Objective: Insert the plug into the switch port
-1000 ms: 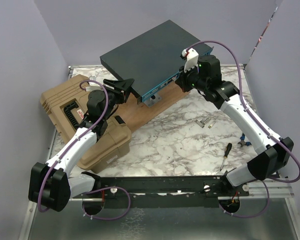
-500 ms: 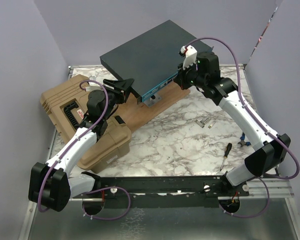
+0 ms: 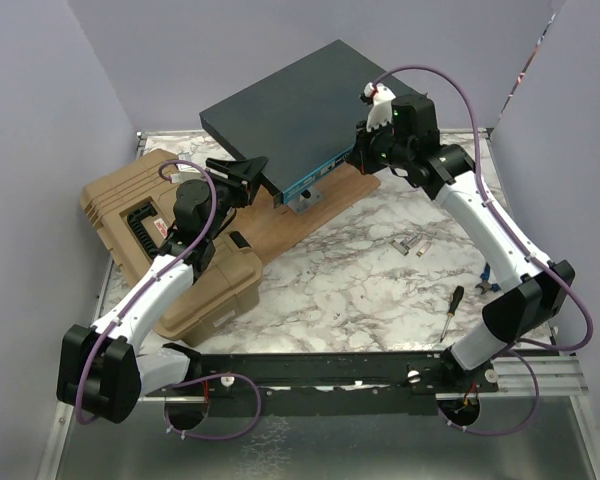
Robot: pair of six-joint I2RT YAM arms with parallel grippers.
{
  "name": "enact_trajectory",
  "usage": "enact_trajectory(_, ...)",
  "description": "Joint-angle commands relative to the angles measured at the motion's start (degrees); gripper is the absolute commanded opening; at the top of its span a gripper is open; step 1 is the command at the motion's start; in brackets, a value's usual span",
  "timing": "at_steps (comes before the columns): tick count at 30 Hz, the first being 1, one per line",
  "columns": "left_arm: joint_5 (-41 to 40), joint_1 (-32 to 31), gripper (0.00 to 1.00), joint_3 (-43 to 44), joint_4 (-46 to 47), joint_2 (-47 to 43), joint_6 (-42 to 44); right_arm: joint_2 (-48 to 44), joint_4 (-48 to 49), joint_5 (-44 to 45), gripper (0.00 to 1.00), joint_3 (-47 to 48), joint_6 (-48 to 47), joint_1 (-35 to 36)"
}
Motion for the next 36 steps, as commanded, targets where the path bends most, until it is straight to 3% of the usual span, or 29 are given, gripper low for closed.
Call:
enact_trajectory(1,1.39,-0.59,0.00,-1.03,-1.40,-1.96,0.98,2.11,9.43,-2.25,0.01,1.58,4.48,0.75)
enact_trajectory(7,0.71,-0.53,0.00,-1.44,-1.75,-2.60,1.08,-3.58,7.85,1.80,0.06,-3.34,2.95,0.73)
enact_trajectory(11,0.63,-0.54,0.00,-1.44,-1.82,-2.77,1.07,-8.95,7.07,5.52,0.15,-9.18,3.19,0.79)
enact_trajectory(17,0.67,-0.54,0.00,-1.24,-1.86,-2.70,1.05,-16.23,8.20,20.14,0.37,-22.69,4.91,0.62)
enact_trajectory(21,0.68,-0.54,0.00,-1.00,-2.24,-2.52,1.33,-18.58,8.43,26.92,0.40,-30.25,8.03,-0.74)
enact_trajectory(27,0.87,-0.55,0.00,-0.92,-2.33,-2.18,1.47,-19.32,11.18,25.71,0.46,-39.28,13.53,-6.45)
enact_trajectory(36,1.07,-0.58,0.00,-0.74,-2.44,-1.75,1.68,-11.82,11.93,24.82,0.49,-42.82,19.39,-13.10)
